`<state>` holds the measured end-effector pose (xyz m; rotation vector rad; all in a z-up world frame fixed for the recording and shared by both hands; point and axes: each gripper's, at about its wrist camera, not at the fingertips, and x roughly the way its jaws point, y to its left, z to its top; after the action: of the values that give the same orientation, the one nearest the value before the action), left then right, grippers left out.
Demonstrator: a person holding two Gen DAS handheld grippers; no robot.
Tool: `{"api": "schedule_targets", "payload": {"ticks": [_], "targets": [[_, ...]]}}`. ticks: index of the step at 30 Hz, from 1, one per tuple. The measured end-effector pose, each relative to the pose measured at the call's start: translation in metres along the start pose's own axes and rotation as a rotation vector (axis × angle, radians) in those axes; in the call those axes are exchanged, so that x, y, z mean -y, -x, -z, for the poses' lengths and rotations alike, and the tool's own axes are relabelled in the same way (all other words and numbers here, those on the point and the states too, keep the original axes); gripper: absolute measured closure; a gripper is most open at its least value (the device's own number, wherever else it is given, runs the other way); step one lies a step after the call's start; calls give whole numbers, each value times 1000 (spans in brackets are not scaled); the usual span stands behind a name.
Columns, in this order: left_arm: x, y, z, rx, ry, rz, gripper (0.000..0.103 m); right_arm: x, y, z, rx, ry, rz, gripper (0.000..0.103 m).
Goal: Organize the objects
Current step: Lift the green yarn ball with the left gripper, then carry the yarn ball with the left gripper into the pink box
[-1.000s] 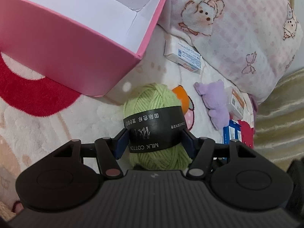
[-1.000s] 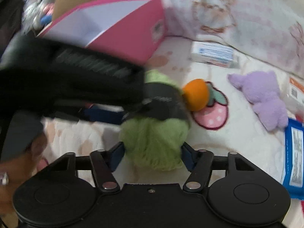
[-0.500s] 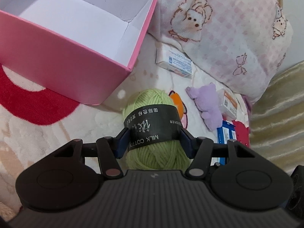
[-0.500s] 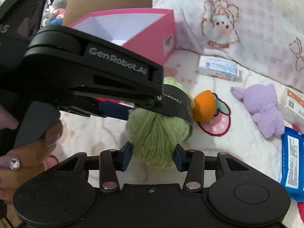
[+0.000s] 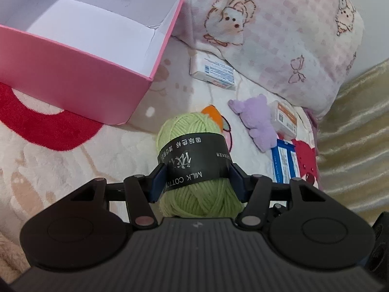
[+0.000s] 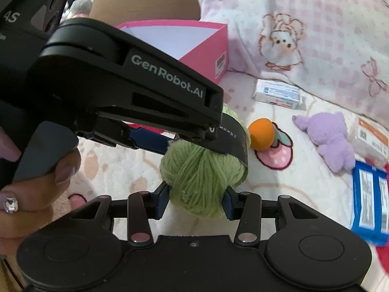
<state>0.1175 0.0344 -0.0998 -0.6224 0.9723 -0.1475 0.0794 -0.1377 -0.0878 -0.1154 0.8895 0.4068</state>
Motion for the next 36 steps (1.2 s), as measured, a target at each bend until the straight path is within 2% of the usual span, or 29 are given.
{"api": "schedule_targets", "payload": {"ticks": [4,9,19,27,31,36], "targets": [[10,6,5,-21,-62,-34,49,-5,8,8,21,-46,-1,54],[19,23,5,-6,-108,-30,49,-12,22,10,65,-26,11,54],[19,69,11,46,-122,-4,49,-40,53,9,151,77,23,54],[37,114,4,95,-219,-60,49,-56,77,-11,192,83,-19,54],[48,138,-2,152,-280,-109,48,-69,85,-26,234,99,-23,54],[50,165,-14,207,-301,-133,48,-81,91,-44,273,118,-38,54]]}}
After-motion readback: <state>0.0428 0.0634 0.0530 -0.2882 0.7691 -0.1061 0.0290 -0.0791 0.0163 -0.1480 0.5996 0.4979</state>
